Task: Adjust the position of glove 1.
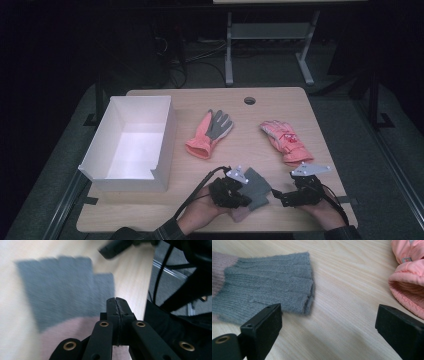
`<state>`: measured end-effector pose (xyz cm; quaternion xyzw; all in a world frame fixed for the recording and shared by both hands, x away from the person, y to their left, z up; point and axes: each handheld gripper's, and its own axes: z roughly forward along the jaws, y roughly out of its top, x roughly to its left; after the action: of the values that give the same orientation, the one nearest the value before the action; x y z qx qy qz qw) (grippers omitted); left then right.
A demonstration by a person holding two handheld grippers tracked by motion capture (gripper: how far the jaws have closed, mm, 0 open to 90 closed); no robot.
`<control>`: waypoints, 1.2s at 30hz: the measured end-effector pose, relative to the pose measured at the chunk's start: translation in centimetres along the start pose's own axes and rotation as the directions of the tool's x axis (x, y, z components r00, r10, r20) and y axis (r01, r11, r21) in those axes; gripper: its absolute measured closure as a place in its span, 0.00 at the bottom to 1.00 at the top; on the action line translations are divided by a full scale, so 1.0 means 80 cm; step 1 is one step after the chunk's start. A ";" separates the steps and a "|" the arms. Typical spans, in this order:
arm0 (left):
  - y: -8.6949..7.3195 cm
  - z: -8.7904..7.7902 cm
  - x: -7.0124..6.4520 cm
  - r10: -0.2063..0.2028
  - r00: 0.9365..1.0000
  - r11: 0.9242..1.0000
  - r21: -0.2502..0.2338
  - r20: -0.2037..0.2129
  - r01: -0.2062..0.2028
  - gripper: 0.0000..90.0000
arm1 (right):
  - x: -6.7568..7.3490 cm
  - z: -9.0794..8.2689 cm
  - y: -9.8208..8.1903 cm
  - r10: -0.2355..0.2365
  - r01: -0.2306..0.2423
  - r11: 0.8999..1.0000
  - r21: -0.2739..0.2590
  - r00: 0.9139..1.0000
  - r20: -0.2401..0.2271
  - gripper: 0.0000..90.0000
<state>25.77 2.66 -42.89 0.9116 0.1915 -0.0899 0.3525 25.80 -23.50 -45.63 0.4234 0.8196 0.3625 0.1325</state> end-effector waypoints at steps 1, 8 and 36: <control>-0.003 0.005 -0.002 -0.006 1.000 1.000 0.004 0.013 0.006 0.99 | 0.000 0.000 0.000 -0.001 0.001 1.000 -0.001 1.000 0.000 0.07; -0.011 0.022 -0.009 0.014 1.000 0.997 0.076 0.010 -0.015 1.00 | -0.001 0.000 0.000 0.001 -0.001 1.000 0.002 1.000 0.000 0.07; 0.006 -0.039 0.058 0.161 0.985 0.986 0.051 -0.057 -0.158 0.42 | 0.000 0.003 0.000 0.000 0.000 1.000 0.010 1.000 0.002 0.07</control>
<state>30.24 5.79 -41.70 0.9342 0.1262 -0.0380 0.3314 25.95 -23.42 -45.83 0.4244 0.8213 0.3577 0.1314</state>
